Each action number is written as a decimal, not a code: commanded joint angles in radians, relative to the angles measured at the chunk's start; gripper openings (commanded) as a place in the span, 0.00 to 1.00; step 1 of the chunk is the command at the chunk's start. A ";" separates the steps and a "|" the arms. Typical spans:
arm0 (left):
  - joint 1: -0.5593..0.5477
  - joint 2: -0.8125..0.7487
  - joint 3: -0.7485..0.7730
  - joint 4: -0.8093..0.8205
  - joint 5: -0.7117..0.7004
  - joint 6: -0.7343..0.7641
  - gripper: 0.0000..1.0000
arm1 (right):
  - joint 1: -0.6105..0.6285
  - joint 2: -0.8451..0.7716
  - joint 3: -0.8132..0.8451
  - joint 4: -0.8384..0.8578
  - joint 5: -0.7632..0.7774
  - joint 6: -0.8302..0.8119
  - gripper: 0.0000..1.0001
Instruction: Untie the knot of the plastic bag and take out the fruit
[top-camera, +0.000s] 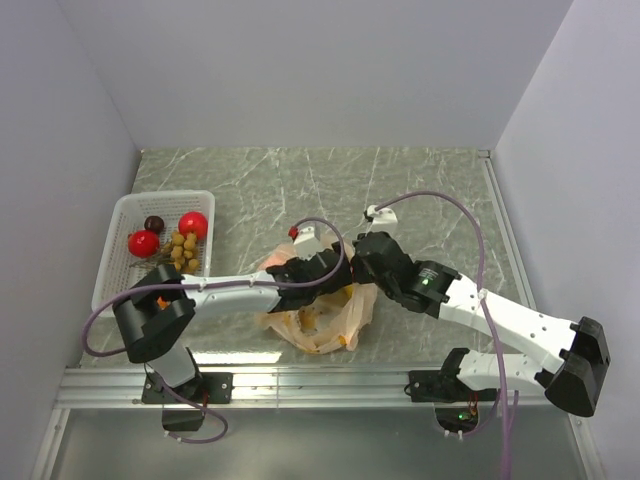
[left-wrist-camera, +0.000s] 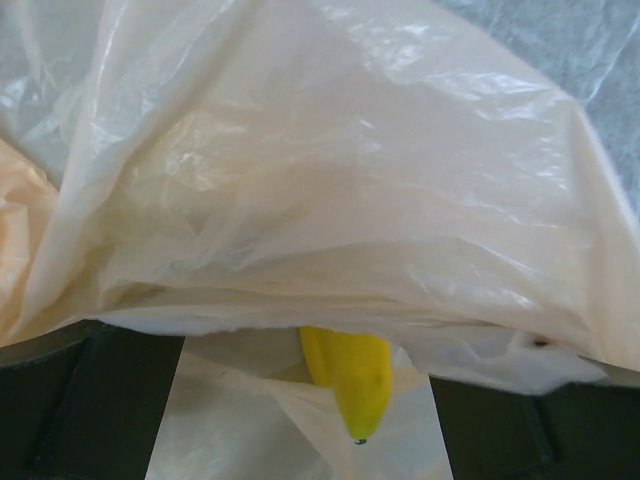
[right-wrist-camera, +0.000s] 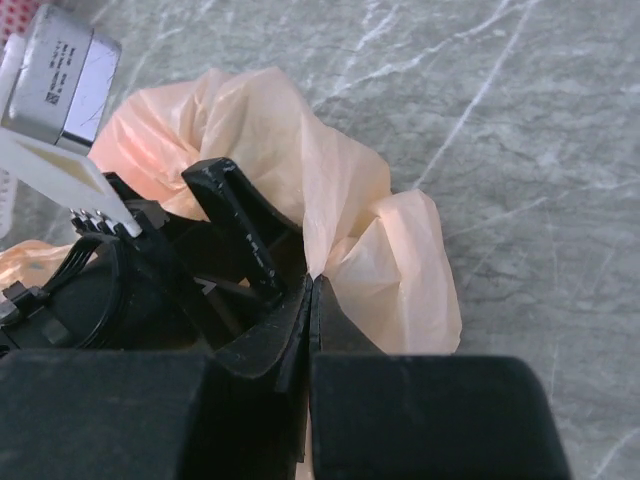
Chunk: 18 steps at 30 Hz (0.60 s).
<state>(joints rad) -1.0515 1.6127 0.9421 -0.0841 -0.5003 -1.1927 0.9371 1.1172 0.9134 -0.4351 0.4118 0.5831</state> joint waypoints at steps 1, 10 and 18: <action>-0.001 0.032 0.060 -0.014 0.022 -0.018 0.99 | 0.032 -0.010 -0.018 0.013 0.035 0.060 0.00; -0.001 0.187 0.110 -0.043 0.095 -0.007 0.88 | 0.035 -0.028 -0.087 0.041 0.076 0.075 0.00; -0.016 0.076 0.072 -0.025 0.106 0.073 0.39 | -0.015 -0.028 -0.140 0.045 0.165 0.057 0.00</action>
<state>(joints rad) -1.0542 1.7672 1.0245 -0.0959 -0.4072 -1.1816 0.9485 1.1034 0.7971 -0.4072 0.5156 0.6388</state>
